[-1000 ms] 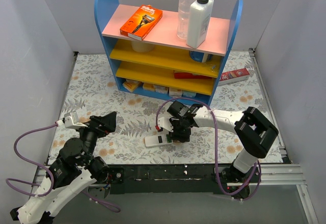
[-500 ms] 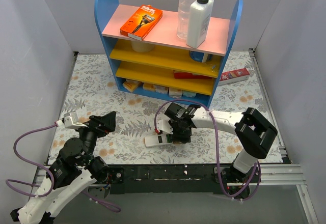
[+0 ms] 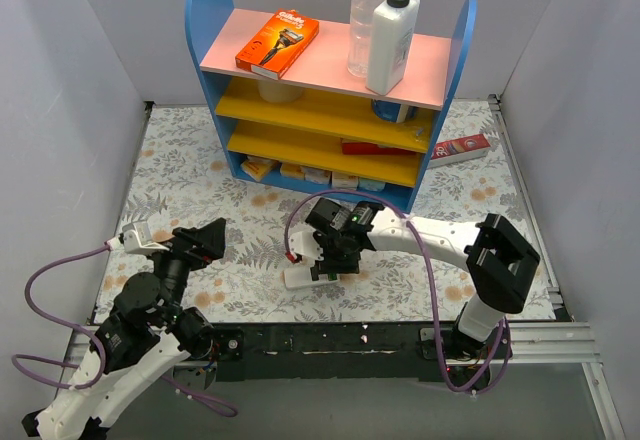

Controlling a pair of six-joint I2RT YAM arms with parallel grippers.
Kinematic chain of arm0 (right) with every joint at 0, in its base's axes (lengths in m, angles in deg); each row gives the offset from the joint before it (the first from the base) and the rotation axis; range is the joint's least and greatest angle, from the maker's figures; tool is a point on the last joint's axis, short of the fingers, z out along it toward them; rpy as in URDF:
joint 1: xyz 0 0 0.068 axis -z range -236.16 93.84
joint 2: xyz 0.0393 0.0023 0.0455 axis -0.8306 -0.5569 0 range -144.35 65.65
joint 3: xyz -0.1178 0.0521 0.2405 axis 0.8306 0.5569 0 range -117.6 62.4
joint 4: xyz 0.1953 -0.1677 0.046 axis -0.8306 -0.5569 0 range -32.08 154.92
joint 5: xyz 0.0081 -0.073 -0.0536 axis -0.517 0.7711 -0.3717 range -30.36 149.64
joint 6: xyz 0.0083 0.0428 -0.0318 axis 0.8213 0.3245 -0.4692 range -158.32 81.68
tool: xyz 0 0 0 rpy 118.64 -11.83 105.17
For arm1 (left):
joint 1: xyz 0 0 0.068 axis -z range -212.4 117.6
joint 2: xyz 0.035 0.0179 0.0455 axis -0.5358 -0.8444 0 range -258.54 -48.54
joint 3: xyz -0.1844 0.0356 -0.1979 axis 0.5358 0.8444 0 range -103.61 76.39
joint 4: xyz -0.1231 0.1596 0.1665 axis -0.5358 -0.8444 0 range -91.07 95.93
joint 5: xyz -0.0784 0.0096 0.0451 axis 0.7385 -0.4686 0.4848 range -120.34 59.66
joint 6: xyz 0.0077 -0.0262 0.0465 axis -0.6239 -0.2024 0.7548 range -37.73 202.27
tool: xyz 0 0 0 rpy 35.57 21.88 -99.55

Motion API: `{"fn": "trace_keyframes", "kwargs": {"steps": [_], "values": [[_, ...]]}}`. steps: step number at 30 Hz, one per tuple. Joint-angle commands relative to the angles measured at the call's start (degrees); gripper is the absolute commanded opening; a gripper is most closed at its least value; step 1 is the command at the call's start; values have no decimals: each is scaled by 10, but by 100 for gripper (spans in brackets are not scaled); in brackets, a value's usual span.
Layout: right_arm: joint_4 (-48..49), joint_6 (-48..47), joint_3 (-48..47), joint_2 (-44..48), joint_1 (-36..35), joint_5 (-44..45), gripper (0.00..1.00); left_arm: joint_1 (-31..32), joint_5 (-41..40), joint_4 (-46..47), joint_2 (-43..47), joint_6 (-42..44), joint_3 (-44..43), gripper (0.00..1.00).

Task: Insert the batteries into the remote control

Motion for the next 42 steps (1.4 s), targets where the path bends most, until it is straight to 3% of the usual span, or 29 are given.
{"fn": "trace_keyframes", "kwargs": {"steps": [1, 42], "values": [[-19, -9, -34, -20, -8, 2, 43, -5, -4, 6, 3, 10, 3, 98], [-15, -22, -71, -88, -28, -27, 43, -8, -6, 5, 12, 8, 4, 98]]}}
